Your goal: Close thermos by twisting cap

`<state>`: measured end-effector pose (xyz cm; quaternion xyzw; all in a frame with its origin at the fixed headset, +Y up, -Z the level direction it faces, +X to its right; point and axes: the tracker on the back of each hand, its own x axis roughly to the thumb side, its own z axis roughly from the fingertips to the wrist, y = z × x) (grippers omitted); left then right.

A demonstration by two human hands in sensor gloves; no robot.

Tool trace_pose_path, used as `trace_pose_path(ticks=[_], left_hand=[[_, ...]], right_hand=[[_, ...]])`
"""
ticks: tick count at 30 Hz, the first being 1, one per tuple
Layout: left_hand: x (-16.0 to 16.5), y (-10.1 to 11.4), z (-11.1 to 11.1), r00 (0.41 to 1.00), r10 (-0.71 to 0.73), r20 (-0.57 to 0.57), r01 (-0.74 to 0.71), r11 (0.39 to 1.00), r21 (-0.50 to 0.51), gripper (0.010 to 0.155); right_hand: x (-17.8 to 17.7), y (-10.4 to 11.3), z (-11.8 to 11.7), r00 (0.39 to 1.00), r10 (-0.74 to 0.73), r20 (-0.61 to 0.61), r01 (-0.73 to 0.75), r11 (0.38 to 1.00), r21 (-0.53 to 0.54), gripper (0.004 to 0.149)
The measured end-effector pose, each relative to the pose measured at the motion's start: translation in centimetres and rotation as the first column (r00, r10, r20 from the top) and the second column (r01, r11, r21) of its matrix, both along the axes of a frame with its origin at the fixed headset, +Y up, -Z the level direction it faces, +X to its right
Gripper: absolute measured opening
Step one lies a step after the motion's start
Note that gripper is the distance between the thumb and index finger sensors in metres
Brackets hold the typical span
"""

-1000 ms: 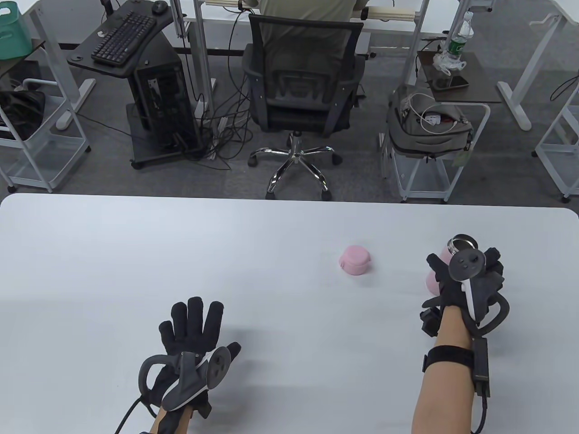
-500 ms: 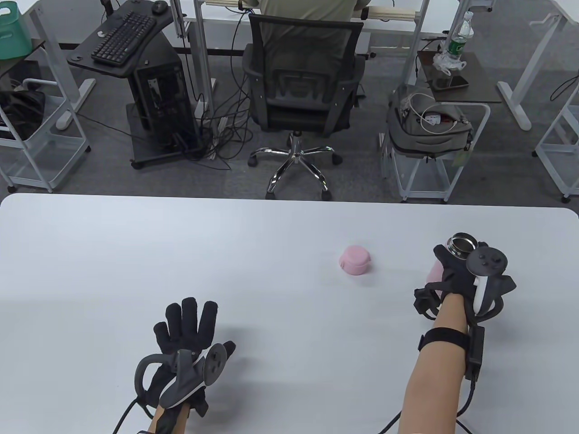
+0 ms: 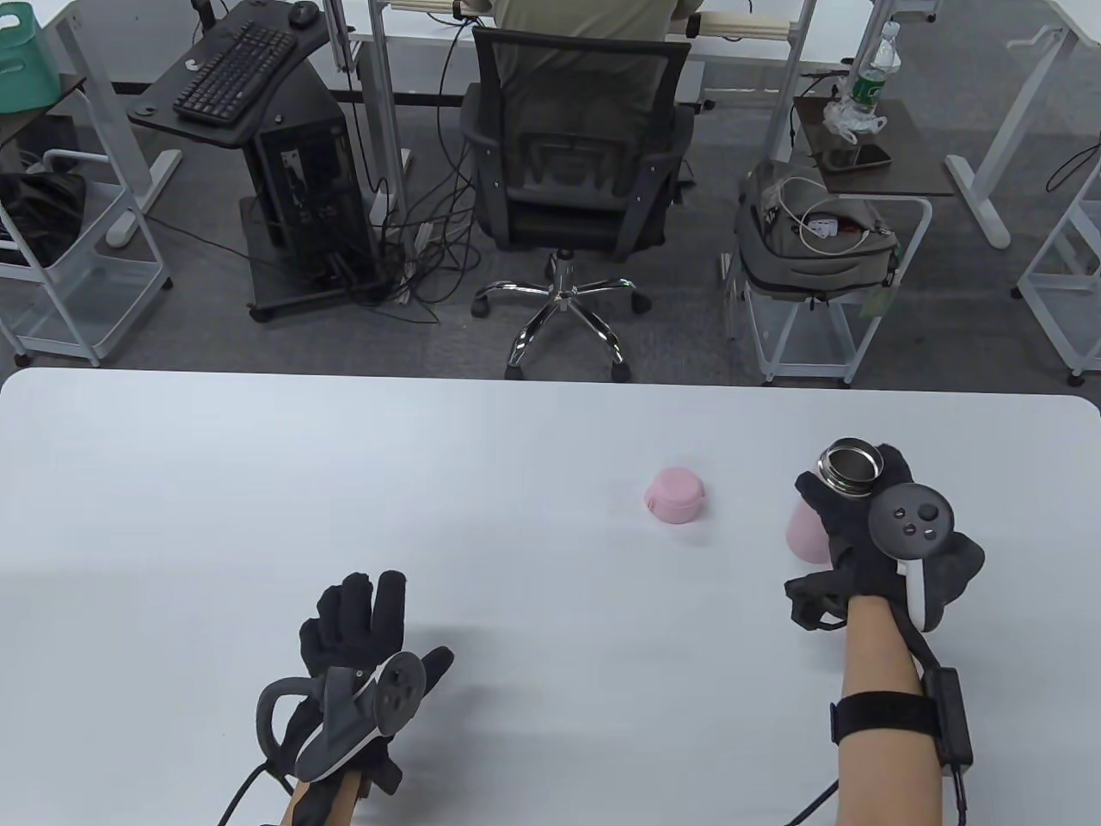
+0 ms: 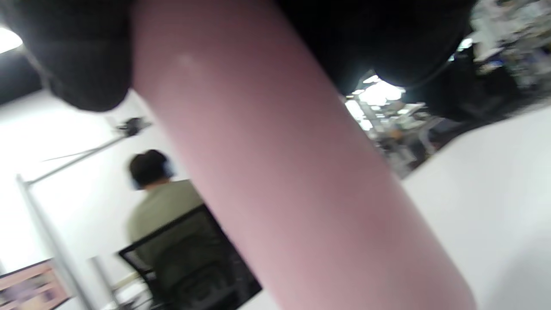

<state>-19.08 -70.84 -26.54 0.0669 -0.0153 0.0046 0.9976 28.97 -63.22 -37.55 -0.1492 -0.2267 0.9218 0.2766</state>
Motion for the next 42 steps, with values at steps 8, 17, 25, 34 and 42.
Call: trace_pose_path(ticks=[8, 17, 25, 34, 42], left_hand=[[5.1, 3.6, -0.3, 0.836, 0.521, 0.172, -0.494, 0.852, -0.174, 0.112], [12.7, 1.1, -0.7, 0.805, 0.542, 0.242, -0.501, 0.839, -0.215, 0.108], [11.8, -1.1, -0.8, 0.790, 0.571, 0.221, -0.560, 0.820, -0.119, 0.116], [10.5, -2.0, -1.0, 0.788, 0.588, 0.185, -0.590, 0.806, -0.048, 0.120], [8.3, -1.8, -1.0, 0.735, 0.659, 0.159, -0.670, 0.742, 0.023, 0.121]], right_hand=[[-9.9, 2.8, 6.6, 0.930, 0.076, -0.359, -0.033, 0.991, 0.127, 0.104], [-17.2, -0.3, 10.0, 0.857, 0.027, -0.515, 0.027, 0.995, 0.097, 0.104], [-19.6, -2.4, 10.8, 0.852, 0.039, -0.522, 0.019, 0.994, 0.105, 0.104], [-20.6, -3.2, 10.4, 0.793, -0.001, -0.610, 0.027, 0.999, 0.033, 0.098], [-15.9, 0.9, 6.0, 0.714, 0.140, -0.686, -0.221, 0.975, -0.031, 0.111]])
